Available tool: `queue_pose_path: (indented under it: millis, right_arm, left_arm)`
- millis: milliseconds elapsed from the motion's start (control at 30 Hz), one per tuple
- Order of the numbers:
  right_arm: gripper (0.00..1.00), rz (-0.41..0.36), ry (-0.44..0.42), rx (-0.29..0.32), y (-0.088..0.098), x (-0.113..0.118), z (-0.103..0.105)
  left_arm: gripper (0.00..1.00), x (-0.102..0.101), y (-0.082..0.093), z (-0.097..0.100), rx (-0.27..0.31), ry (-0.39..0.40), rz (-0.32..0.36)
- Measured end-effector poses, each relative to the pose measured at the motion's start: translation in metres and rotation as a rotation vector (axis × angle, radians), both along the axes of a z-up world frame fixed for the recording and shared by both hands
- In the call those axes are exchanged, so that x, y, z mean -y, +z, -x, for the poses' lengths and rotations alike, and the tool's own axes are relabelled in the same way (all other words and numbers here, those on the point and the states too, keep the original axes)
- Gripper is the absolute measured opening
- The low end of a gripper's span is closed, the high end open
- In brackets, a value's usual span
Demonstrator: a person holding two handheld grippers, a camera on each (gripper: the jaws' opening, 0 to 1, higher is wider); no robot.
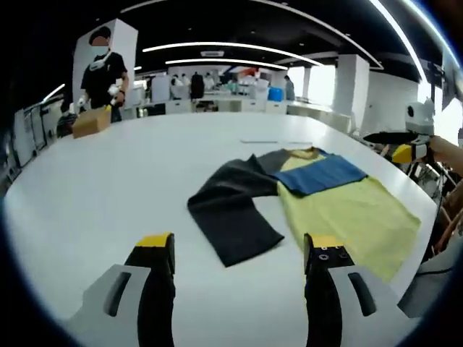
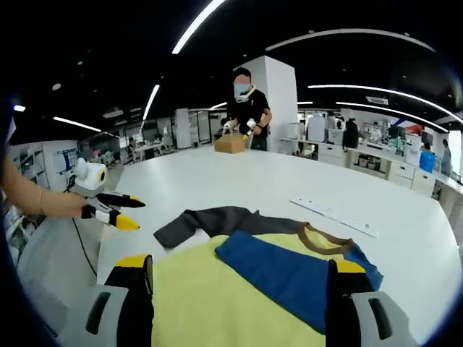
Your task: Fold the garment on the visible template until the final outline fits inside the template.
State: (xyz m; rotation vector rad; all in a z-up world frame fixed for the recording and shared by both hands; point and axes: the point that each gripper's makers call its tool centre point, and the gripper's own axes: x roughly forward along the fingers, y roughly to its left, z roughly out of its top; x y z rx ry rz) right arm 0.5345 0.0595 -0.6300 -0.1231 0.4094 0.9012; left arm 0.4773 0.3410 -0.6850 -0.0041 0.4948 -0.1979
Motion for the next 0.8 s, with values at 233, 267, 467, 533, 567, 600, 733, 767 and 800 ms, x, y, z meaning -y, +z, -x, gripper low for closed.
queue_pose_path:
  millis: [233, 267, 467, 533, 567, 600, 733, 767, 800]
  right_arm:
    - [0.99, -0.002, -0.011, 0.002, 0.003, 0.013, 0.012]
    - [0.99, -0.002, -0.014, 0.001, 0.003, 0.016, 0.013]
    - [0.99, -0.008, -0.031, -0.008, 0.002, 0.030, 0.021]
    - [0.99, -0.005, -0.031, -0.008, 0.002, 0.034, 0.025]
    - [0.99, -0.003, -0.028, -0.009, 0.002, 0.035, 0.026]
    - [0.99, 0.001, -0.026, -0.009, 0.002, 0.036, 0.027]
    - [0.99, 0.000, -0.027, -0.011, 0.003, 0.040, 0.032]
    - [0.99, -0.005, -0.027, -0.012, 0.004, 0.041, 0.034]
    - [0.99, -0.008, -0.027, -0.013, 0.004, 0.041, 0.035]
  left_arm:
    - [0.58, -0.014, 0.001, -0.017, 0.008, 0.039, -0.002]
    - [0.57, -0.015, 0.001, -0.020, 0.007, 0.043, -0.006]
    - [0.50, -0.021, 0.001, -0.035, 0.023, 0.060, -0.008]
    - [0.48, -0.023, -0.001, -0.039, 0.019, 0.066, -0.010]
    - [0.46, -0.024, -0.001, -0.042, 0.020, 0.067, -0.012]
    - [0.45, -0.026, -0.001, -0.044, 0.021, 0.068, -0.014]
    - [0.38, -0.033, -0.007, -0.055, 0.008, 0.079, -0.017]
    - [0.36, -0.036, -0.008, -0.059, 0.006, 0.087, -0.014]
    - [0.35, -0.037, -0.010, -0.061, 0.004, 0.093, -0.012]
